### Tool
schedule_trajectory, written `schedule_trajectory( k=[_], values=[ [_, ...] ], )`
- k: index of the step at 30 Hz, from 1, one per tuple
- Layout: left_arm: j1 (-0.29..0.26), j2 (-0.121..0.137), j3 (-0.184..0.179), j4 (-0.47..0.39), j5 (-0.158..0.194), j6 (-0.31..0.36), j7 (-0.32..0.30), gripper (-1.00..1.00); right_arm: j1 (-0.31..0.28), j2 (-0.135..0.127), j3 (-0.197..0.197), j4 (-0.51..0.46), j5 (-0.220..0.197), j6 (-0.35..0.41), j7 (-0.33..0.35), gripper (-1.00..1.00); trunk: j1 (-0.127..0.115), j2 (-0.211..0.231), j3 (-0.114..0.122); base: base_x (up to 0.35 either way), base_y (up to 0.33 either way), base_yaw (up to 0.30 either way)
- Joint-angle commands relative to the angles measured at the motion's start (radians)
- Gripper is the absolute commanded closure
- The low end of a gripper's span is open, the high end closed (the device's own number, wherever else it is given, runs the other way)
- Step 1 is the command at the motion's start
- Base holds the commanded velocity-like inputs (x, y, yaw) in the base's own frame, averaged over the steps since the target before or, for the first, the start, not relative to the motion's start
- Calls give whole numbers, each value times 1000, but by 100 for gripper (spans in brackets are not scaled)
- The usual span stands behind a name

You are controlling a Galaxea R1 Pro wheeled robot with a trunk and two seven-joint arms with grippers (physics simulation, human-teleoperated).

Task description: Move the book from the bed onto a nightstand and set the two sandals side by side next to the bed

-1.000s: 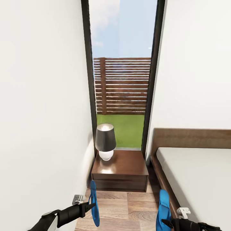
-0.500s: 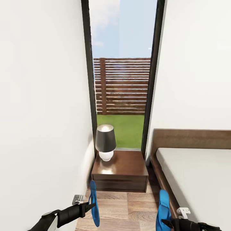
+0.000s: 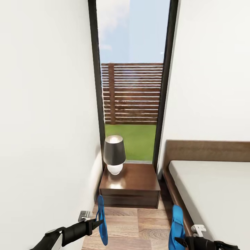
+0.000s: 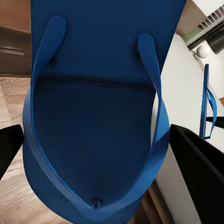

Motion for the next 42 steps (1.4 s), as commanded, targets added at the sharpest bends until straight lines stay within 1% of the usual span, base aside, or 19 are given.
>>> schedule_trajectory(
  k=[1, 13, 27, 42],
  values=[
    [-1, -1, 9, -2, -9, 10, -7, 100, -1, -1, 3, -1, -11, 9, 2, 100, -3, 5, 1, 0, 0, 0],
    [-1, -1, 9, -2, -8, 10, -7, 100, -1, -1, 3, -1, -11, 9, 2, 100, -49, 89, 39, 0, 0, 0],
    [-1, -1, 9, 0, -8, 10, -7, 100, -1, -1, 3, -1, -11, 9, 3, 100, -49, 89, 39, 0, 0, -11],
    [-1, -1, 9, 0, -8, 10, -7, 100, -1, -1, 3, -1, -11, 9, 2, 100, -49, 89, 40, 0, 0, -258]
  ],
)
